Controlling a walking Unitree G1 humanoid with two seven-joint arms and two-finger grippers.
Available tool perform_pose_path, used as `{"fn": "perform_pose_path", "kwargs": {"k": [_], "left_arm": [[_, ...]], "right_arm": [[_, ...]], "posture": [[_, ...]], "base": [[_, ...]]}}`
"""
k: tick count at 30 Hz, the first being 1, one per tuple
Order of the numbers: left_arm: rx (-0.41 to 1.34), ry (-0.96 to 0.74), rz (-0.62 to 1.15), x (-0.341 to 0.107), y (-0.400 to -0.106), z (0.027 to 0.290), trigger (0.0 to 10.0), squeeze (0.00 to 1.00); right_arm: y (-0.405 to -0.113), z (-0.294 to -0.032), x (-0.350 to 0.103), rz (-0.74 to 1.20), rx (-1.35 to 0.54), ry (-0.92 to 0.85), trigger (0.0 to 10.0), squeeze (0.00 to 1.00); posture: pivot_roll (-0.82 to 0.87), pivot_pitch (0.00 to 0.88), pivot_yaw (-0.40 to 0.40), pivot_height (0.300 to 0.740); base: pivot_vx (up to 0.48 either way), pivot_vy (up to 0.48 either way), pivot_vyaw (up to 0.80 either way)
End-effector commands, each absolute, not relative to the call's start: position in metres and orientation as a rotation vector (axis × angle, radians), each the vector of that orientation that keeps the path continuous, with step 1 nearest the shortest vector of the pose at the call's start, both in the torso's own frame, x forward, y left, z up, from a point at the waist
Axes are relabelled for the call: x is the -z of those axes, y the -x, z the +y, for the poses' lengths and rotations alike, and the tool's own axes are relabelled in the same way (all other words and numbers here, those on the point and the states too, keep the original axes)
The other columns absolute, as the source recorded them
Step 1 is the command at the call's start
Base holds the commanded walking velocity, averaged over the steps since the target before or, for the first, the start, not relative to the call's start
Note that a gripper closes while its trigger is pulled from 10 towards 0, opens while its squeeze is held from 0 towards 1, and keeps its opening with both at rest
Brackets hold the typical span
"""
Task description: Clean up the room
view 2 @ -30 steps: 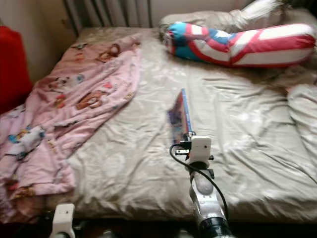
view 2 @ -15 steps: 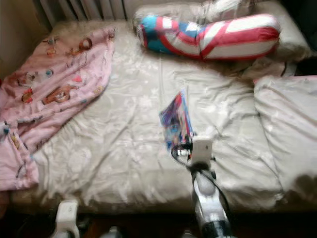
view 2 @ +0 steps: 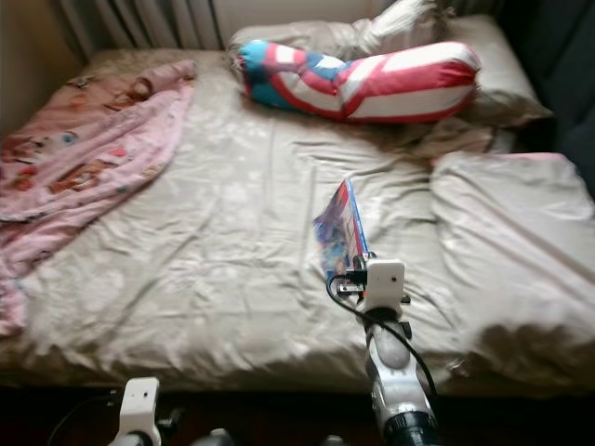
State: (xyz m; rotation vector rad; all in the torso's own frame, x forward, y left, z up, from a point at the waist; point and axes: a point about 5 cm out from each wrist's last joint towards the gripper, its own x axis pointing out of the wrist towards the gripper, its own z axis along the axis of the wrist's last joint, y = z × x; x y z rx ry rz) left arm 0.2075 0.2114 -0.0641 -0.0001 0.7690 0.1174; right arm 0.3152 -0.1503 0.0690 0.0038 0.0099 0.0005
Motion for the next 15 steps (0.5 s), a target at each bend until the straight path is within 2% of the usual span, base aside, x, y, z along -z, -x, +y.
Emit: {"fn": "perform_pose_path", "kwargs": {"k": [1,15], "left_arm": [[-0.134,0.009,0.794,0.068,-0.2,0.2145,10.0,0.0],[-0.13,0.034,0.8,0.0678,-0.2013,0.2137,10.0,0.0]], "right_arm": [[-0.3172,-0.1459,-0.0759,-0.027,-0.016,-0.009,10.0,0.0],[-0.3169,-0.1462,-0.0756,-0.026,-0.012,-0.01,10.0,0.0]], "posture": [[0.0,0.208,-0.01,0.74],[0.0,0.209,-0.006,0.74]], "base": [[0.0,0.0,0.0],[0.0,0.0,0.0]]}}
